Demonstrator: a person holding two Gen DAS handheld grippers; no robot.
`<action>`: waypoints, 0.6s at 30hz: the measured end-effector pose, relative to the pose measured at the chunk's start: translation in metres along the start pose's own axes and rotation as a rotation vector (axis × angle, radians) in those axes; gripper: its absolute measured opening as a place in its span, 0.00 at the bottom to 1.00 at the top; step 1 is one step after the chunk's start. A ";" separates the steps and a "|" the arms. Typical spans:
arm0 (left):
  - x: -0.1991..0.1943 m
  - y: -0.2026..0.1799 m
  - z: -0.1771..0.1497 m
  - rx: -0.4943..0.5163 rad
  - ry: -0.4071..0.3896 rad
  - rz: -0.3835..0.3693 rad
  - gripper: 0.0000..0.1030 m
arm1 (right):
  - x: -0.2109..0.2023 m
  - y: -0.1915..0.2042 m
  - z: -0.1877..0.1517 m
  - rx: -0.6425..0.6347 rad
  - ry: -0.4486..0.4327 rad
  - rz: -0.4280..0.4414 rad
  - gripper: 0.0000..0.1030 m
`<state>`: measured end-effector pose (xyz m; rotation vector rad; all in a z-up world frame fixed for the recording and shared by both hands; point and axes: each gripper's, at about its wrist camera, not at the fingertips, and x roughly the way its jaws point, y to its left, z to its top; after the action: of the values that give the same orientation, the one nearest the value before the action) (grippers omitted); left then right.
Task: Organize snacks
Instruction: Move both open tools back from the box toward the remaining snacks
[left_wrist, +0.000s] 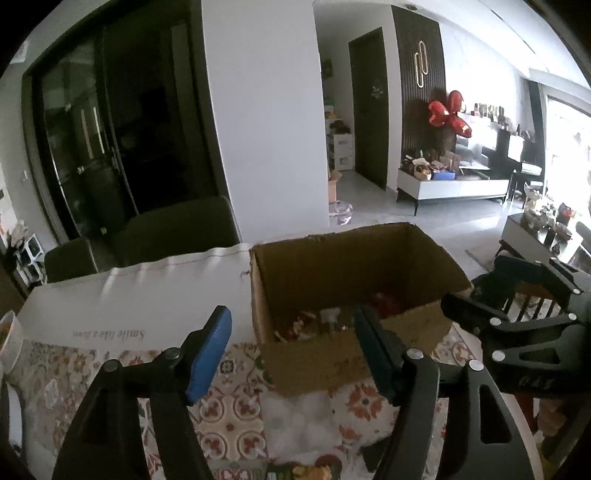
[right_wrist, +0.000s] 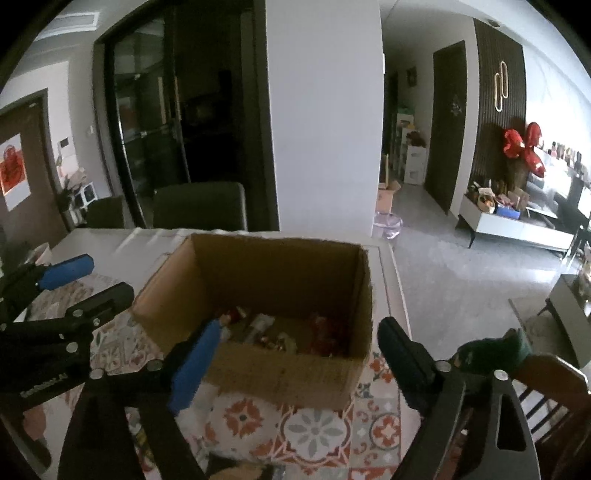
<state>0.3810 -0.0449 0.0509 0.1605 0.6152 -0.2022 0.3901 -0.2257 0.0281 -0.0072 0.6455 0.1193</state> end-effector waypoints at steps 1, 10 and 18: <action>-0.003 0.001 -0.003 -0.002 -0.004 0.004 0.69 | -0.003 0.003 -0.004 -0.004 0.000 -0.002 0.89; -0.027 0.010 -0.038 -0.033 0.030 0.042 0.76 | -0.018 0.019 -0.031 -0.030 0.028 0.039 0.89; -0.032 0.017 -0.067 -0.124 0.131 0.055 0.77 | -0.013 0.033 -0.047 -0.074 0.126 0.090 0.89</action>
<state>0.3218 -0.0102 0.0175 0.0716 0.7510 -0.1002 0.3483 -0.1959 -0.0008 -0.0574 0.7670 0.2315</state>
